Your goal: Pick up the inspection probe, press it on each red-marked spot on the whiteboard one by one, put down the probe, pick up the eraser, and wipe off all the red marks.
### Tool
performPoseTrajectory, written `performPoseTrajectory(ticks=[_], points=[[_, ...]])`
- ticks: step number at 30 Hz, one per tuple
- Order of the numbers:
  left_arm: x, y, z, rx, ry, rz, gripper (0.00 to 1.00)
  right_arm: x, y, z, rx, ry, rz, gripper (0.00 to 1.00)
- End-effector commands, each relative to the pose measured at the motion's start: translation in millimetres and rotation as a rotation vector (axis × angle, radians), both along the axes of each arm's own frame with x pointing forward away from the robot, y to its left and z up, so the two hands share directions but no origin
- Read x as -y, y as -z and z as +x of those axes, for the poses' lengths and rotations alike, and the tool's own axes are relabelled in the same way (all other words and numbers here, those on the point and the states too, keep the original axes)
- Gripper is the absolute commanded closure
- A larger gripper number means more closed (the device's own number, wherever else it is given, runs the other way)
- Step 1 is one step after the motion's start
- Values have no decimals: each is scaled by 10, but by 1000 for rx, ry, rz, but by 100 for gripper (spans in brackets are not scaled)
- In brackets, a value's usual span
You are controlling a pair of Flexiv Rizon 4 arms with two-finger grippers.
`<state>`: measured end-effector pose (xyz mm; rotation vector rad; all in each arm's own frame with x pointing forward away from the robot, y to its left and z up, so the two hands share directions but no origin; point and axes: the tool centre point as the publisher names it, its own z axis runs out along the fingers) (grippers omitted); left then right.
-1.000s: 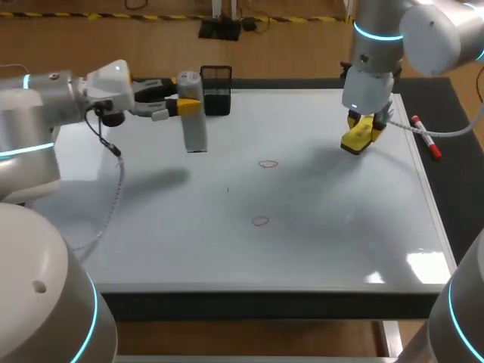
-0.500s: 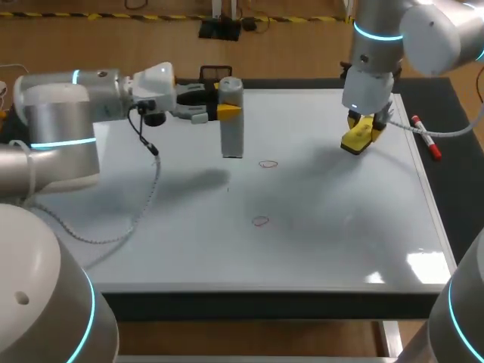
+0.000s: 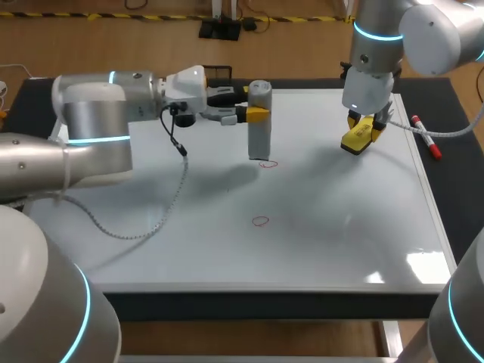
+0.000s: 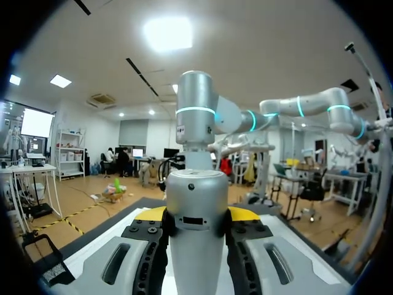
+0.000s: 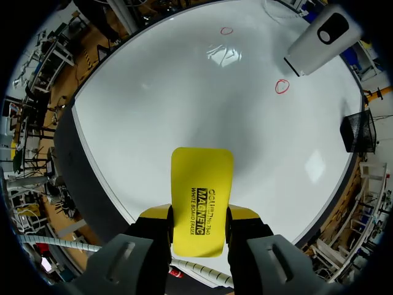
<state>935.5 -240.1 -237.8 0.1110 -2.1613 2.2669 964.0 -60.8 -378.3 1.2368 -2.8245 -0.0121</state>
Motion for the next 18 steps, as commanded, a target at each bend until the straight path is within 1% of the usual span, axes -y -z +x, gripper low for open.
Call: performPoseTrajectory(ticks=[1, 5, 18], points=[[113, 60, 67, -1, 8, -3, 100, 3, -6, 9, -1, -1, -4, 100], [151, 124, 92, -9, 9, -6, 100, 3, -6, 9, -1, -1, -4, 100], [226, 226, 138, -9, 23, -2, 100, 3, -6, 9, -1, -1, -4, 100]])
